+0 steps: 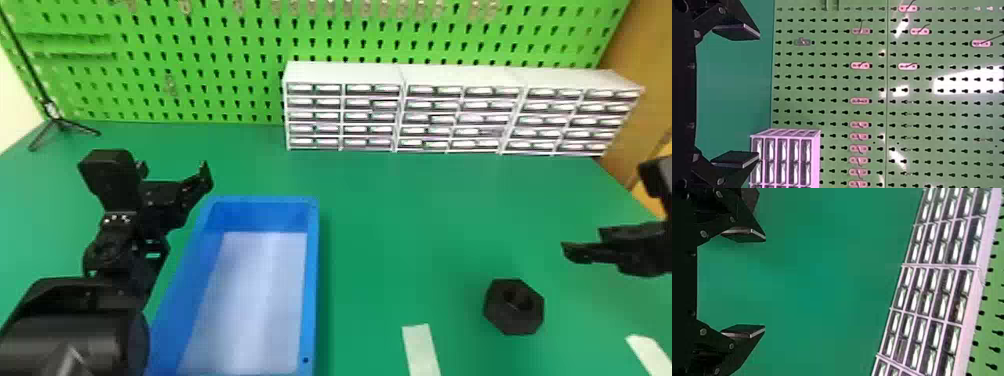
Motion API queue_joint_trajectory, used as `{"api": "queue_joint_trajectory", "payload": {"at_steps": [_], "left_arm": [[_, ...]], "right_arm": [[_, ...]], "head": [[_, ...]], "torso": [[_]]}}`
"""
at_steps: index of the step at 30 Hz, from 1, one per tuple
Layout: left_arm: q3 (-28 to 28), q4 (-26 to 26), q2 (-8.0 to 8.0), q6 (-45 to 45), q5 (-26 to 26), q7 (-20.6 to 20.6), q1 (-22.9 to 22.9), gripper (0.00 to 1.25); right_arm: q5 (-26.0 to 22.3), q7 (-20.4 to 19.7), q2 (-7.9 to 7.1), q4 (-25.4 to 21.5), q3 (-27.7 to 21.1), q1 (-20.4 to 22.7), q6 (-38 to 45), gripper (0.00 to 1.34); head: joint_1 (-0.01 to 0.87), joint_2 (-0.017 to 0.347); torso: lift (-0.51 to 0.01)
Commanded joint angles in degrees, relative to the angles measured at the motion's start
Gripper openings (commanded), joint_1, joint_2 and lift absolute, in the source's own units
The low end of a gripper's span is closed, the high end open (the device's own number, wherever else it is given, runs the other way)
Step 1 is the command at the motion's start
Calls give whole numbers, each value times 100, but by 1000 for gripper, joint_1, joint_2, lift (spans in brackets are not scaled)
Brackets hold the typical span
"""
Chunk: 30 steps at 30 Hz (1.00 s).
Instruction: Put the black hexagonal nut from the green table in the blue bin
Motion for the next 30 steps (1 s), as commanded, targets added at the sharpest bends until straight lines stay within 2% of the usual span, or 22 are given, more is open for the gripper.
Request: {"api": "queue_joint_trajectory", "payload": {"at_steps": [1, 4, 9, 14, 23, 26, 30], "left_arm": [[14, 0, 7, 15, -8, -6, 0, 1046], [14, 0, 16, 24, -17, -6, 0, 1048], [5, 0, 25, 32, -34, -6, -9, 1048], [5, 0, 25, 32, -34, -14, 0, 1048], [-3, 0, 34, 41, -52, -14, 9, 1046], [5, 0, 60, 41, -52, -14, 26, 1046], [5, -18, 86, 41, -34, -14, 35, 1046]], "right_arm": [[121, 252, -313, -22, 97, 14, 63, 890], [332, 507, -436, -31, 141, 6, 46, 891], [992, 1271, -603, -31, 255, 32, -113, 893], [1326, 1755, -752, -22, 317, 146, -280, 893], [1624, 2265, -954, 5, 510, 366, -921, 894], [1660, 2361, -972, 5, 589, 410, -1035, 894], [1642, 2528, -919, -4, 668, 524, -1027, 891]], "head": [[686, 28], [686, 28], [686, 28], [686, 28], [686, 28], [686, 28], [686, 28]], "torso": [[-96], [-96], [-96], [-96], [-96], [-96], [-96]]}}
